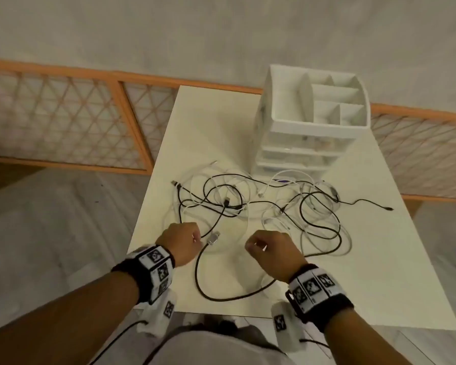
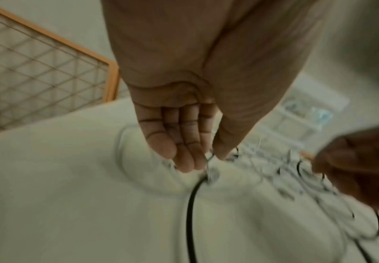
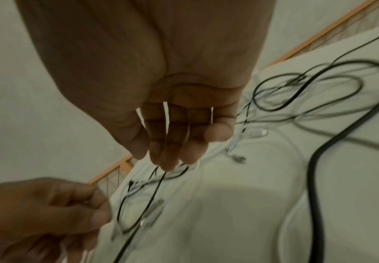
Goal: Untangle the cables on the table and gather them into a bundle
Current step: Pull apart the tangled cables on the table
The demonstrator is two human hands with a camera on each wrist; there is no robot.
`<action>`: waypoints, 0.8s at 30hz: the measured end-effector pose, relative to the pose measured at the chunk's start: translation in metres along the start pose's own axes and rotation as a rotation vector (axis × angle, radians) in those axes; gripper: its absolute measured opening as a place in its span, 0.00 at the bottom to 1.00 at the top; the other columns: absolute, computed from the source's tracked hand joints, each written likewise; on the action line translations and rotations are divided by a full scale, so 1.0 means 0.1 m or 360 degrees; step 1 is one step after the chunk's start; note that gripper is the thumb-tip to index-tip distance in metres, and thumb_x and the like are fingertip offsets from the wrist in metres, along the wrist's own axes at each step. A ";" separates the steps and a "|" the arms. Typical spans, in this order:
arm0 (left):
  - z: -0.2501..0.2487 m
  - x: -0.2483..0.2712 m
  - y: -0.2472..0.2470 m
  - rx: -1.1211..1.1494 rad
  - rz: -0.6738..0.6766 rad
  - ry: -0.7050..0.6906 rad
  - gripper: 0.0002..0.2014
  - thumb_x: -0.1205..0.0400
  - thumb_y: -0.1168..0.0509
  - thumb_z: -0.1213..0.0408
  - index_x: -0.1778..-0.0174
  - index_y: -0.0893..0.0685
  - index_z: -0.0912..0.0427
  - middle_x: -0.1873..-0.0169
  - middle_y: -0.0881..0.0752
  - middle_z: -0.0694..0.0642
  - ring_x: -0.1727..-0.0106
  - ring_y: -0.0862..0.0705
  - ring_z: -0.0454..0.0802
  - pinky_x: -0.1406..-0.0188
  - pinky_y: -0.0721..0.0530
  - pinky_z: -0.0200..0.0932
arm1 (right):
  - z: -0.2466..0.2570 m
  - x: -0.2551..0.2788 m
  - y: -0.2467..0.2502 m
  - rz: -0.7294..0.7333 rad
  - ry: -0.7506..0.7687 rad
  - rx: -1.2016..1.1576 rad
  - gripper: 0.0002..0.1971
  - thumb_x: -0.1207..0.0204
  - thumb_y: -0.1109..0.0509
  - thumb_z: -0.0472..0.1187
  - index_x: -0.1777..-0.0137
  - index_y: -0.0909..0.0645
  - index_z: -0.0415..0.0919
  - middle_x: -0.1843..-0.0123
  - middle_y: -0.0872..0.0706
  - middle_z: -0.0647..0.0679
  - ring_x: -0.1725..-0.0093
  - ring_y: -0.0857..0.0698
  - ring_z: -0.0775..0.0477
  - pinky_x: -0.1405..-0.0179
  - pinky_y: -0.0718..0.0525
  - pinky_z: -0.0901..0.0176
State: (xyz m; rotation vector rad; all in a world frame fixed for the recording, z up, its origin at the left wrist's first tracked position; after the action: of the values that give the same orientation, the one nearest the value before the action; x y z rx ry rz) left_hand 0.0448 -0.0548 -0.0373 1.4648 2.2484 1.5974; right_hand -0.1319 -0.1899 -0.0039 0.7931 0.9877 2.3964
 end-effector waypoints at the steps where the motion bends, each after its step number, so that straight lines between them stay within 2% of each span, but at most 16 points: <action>1: 0.02 -0.03 -0.15 -0.0151 0.0131 0.0079 0.09 0.20 0.31 0.49 0.52 0.17 0.50 0.47 0.13 0.54 0.46 0.14 0.56 0.47 0.14 0.48 | 0.02 -0.07 -0.13 0.0056 0.0005 0.0059 0.09 0.19 0.32 0.51 0.50 0.12 0.51 0.54 0.10 0.52 0.52 0.14 0.48 0.49 0.16 0.56; 3: 0.04 -0.03 -0.36 -0.0460 0.0259 0.0144 0.20 0.20 0.32 0.44 0.40 0.20 0.55 0.41 0.17 0.57 0.40 0.16 0.58 0.46 0.16 0.48 | 0.09 -0.14 -0.35 0.0177 0.0026 0.0207 0.09 0.20 0.33 0.51 0.50 0.12 0.50 0.52 0.10 0.49 0.50 0.13 0.43 0.48 0.15 0.52; 7: 0.05 0.01 -0.44 -0.0526 0.0212 0.0212 0.15 0.19 0.35 0.58 0.38 0.25 0.59 0.37 0.19 0.61 0.38 0.17 0.60 0.48 0.19 0.48 | 0.12 -0.15 -0.63 0.0361 -0.0031 0.0235 0.10 0.22 0.31 0.54 0.50 0.12 0.51 0.50 0.10 0.48 0.49 0.13 0.43 0.47 0.13 0.52; 9: 0.02 -0.01 -0.42 -0.0466 0.0217 0.0215 0.20 0.19 0.34 0.61 0.34 0.29 0.62 0.36 0.19 0.64 0.38 0.17 0.63 0.47 0.19 0.49 | 0.13 -0.15 -0.68 0.0424 -0.0019 0.0265 0.14 0.23 0.29 0.59 0.46 0.12 0.52 0.48 0.10 0.50 0.47 0.13 0.45 0.45 0.14 0.53; 11: -0.05 -0.04 -0.37 -0.0219 0.0206 0.0208 0.24 0.21 0.32 0.64 0.31 0.33 0.61 0.41 0.16 0.66 0.44 0.13 0.64 0.48 0.13 0.51 | 0.16 -0.13 -0.72 0.0495 -0.0014 0.0282 0.23 0.27 0.28 0.67 0.41 0.14 0.52 0.45 0.11 0.52 0.44 0.14 0.47 0.42 0.15 0.53; 13: -0.18 -0.04 -0.26 0.0173 0.0178 0.0173 0.24 0.23 0.32 0.68 0.34 0.33 0.52 0.55 0.10 0.64 0.58 0.09 0.59 0.55 0.10 0.51 | 0.20 -0.13 -0.73 0.0506 0.0009 0.0272 0.29 0.32 0.27 0.72 0.38 0.15 0.54 0.44 0.12 0.53 0.43 0.15 0.48 0.42 0.16 0.52; 14: -0.28 -0.03 -0.18 0.0341 0.0163 0.0130 0.23 0.23 0.33 0.69 0.36 0.32 0.47 0.63 0.09 0.62 0.65 0.08 0.56 0.58 0.09 0.50 | 0.22 -0.14 -0.73 0.0495 0.0023 0.0261 0.28 0.33 0.26 0.72 0.39 0.14 0.55 0.46 0.13 0.53 0.43 0.15 0.47 0.44 0.16 0.52; 16: -0.48 -0.02 0.02 0.0572 0.0125 0.0019 0.20 0.21 0.35 0.71 0.39 0.24 0.42 0.71 0.09 0.58 0.69 0.08 0.53 0.59 0.10 0.52 | 0.19 -0.17 -0.73 0.0431 0.0032 0.0241 0.20 0.30 0.25 0.66 0.46 0.12 0.54 0.55 0.17 0.55 0.47 0.15 0.45 0.50 0.18 0.54; 18: -0.66 -0.02 0.26 0.0755 0.0051 -0.0078 0.14 0.18 0.36 0.70 0.45 0.15 0.46 0.70 0.10 0.57 0.70 0.10 0.51 0.62 0.11 0.51 | 0.08 -0.18 -0.67 0.0359 -0.0023 0.0249 0.12 0.25 0.27 0.58 0.54 0.12 0.52 0.60 0.21 0.57 0.49 0.15 0.44 0.52 0.17 0.55; 20: -0.76 -0.01 0.54 0.1031 -0.0046 -0.0137 0.09 0.17 0.33 0.71 0.46 0.12 0.55 0.64 0.12 0.58 0.68 0.09 0.52 0.56 0.09 0.50 | -0.15 -0.19 -0.56 0.0306 -0.0177 0.0304 0.12 0.23 0.30 0.58 0.53 0.12 0.51 0.55 0.15 0.53 0.49 0.14 0.43 0.49 0.15 0.54; 22: -0.81 0.02 0.82 0.1210 -0.0111 -0.0240 0.11 0.20 0.28 0.73 0.43 0.12 0.61 0.61 0.13 0.60 0.64 0.08 0.53 0.54 0.09 0.44 | -0.47 -0.21 -0.35 0.0206 -0.0369 0.0392 0.15 0.21 0.32 0.59 0.48 0.10 0.50 0.49 0.11 0.50 0.48 0.13 0.44 0.49 0.14 0.53; 24: -0.83 0.04 1.04 0.1072 -0.0186 -0.0374 0.17 0.25 0.23 0.73 0.41 0.12 0.57 0.58 0.13 0.57 0.59 0.08 0.51 0.52 0.11 0.40 | -0.73 -0.24 -0.08 0.0053 -0.0515 0.0389 0.16 0.21 0.32 0.59 0.56 0.12 0.48 0.53 0.11 0.48 0.51 0.12 0.43 0.54 0.14 0.54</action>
State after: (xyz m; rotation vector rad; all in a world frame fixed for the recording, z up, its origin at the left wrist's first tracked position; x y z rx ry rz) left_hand 0.0706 -0.1089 0.0819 1.4751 2.7862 0.5992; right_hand -0.1603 -0.2344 -0.0606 1.2478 1.1474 2.1055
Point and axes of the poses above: each hand's wrist, its own x-axis away from the middle knuckle, its own y-axis out of the back of the hand, z = x × y, the point moved 8 cm from there along -x, towards the middle knuckle
